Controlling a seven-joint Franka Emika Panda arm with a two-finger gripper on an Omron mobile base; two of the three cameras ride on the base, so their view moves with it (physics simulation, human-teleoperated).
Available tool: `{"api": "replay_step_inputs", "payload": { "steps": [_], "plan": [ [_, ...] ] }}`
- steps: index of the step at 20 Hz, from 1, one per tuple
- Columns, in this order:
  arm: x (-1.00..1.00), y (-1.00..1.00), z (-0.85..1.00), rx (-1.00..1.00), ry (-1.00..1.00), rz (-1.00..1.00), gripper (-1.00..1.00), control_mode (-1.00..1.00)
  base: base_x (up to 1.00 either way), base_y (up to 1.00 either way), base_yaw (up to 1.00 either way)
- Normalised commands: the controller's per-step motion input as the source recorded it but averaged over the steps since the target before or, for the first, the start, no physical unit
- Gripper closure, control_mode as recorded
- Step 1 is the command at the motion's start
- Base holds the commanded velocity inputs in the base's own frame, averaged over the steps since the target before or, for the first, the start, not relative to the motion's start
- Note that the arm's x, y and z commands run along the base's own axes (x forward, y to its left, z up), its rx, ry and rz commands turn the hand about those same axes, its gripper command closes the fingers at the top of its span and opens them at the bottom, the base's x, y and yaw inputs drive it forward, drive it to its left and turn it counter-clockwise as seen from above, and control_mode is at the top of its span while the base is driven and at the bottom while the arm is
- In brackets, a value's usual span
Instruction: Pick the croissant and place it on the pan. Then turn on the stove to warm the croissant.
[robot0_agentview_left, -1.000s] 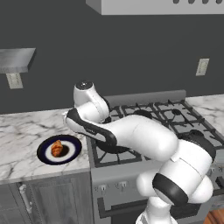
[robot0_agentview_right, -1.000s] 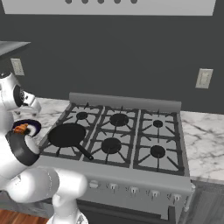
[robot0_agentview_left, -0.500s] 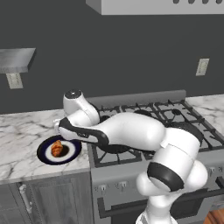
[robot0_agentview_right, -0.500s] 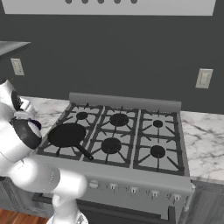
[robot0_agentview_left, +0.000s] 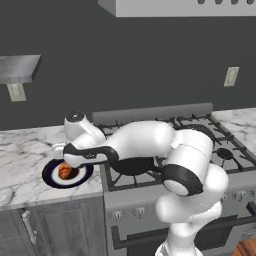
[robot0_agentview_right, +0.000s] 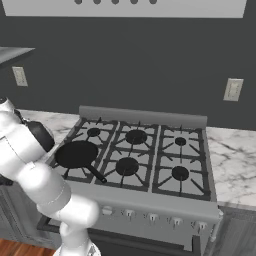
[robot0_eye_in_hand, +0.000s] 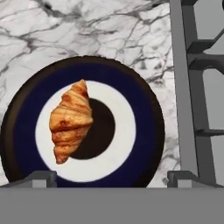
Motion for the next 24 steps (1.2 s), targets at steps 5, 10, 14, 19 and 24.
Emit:
{"api": "replay_step_inputs", "payload": {
  "steps": [5,10,14,19,24],
  "plan": [
    [0.22,0.31,-0.22,0.0,0.01,0.0,-1.0,-1.0,0.0,0.0,0.0],
    [0.2,0.27,-0.22,0.0,0.03,0.0,-1.0,-1.0,0.0,0.0,0.0],
    [0.21,0.24,-0.2,0.0,0.02,0.0,-1.0,-1.0,0.0,0.0,0.0],
    [0.22,0.21,-0.22,0.0,0.04,0.0,-1.0,-1.0,0.0,0.0,0.0],
    [0.15,0.12,-0.25,0.0,0.04,0.0,-1.0,-1.0,0.0,0.0,0.0]
  ]
}}
